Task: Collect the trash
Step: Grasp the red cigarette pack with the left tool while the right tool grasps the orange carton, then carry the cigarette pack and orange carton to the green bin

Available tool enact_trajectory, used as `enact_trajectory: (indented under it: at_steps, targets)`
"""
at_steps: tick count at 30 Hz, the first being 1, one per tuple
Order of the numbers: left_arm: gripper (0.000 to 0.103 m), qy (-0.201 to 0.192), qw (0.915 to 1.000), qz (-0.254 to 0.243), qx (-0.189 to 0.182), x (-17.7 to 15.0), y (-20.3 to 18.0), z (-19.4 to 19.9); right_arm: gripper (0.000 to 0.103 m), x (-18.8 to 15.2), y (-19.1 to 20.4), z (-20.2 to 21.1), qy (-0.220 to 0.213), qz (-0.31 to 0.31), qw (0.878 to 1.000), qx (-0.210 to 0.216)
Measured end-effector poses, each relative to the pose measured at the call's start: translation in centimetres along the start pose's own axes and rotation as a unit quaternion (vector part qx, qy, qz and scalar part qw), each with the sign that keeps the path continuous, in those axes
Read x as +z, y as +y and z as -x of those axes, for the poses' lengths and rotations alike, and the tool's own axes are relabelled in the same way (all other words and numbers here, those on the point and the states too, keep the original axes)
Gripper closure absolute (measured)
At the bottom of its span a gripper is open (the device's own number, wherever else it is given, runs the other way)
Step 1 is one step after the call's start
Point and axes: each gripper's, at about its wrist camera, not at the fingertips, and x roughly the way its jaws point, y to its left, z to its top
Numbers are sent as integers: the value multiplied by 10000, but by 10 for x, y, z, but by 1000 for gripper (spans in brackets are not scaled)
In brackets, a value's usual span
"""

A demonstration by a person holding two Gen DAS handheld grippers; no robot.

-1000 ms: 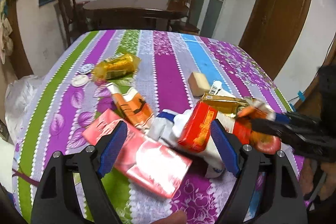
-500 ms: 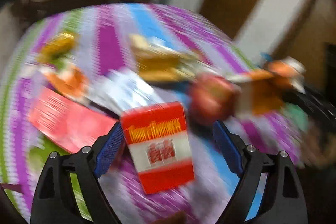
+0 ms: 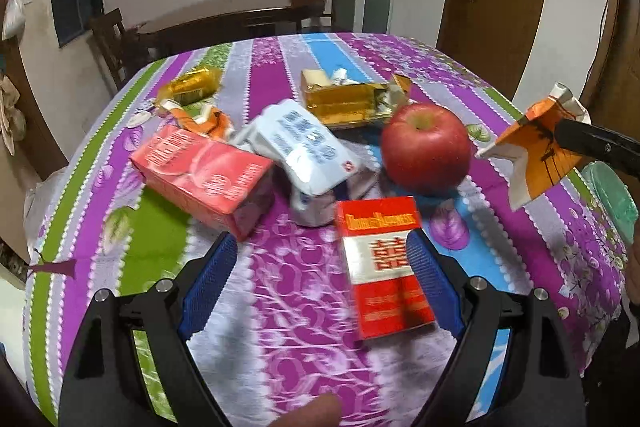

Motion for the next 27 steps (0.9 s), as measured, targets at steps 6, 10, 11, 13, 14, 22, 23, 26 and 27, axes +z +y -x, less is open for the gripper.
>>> enact_trajectory:
  at_steps: [6, 10, 11, 13, 14, 22, 23, 26, 27]
  targets:
    - [20, 264, 9996, -79, 12, -6, -19, -13, 68, -10, 8, 3, -33, 115, 9998, -141]
    - [20, 430, 9988, -222, 67, -7, -30, -28, 68, -14, 11, 4, -33, 132, 9997, -187]
    - [20, 484, 9985, -215, 135, -8, -30, -31, 68, -15, 11, 4, -46, 139, 9996, -222]
    - [33, 518, 9984, -168, 161, -9, -29, -33, 68, -16, 11, 6, -65, 114, 9997, -206]
    - [36, 509, 9985, -146, 153, -9, -29, -32, 68, -17, 11, 7, -79, 117, 9996, -225]
    - [47, 165, 9997, 118, 168, -19, -23, -8, 68, -25, 18, 16, -233, 216, 9988, -383]
    - [47, 53, 9997, 121, 222, -20, -23, -1, 68, -26, 21, 19, -274, 241, 9984, -433]
    - [47, -321, 9987, 205, 345, -22, -23, 24, 68, -29, 28, 30, -427, 279, 9973, -520]
    - [47, -430, 9980, 242, 403, -22, -22, 30, 68, -30, 32, 35, -506, 299, 9966, -573]
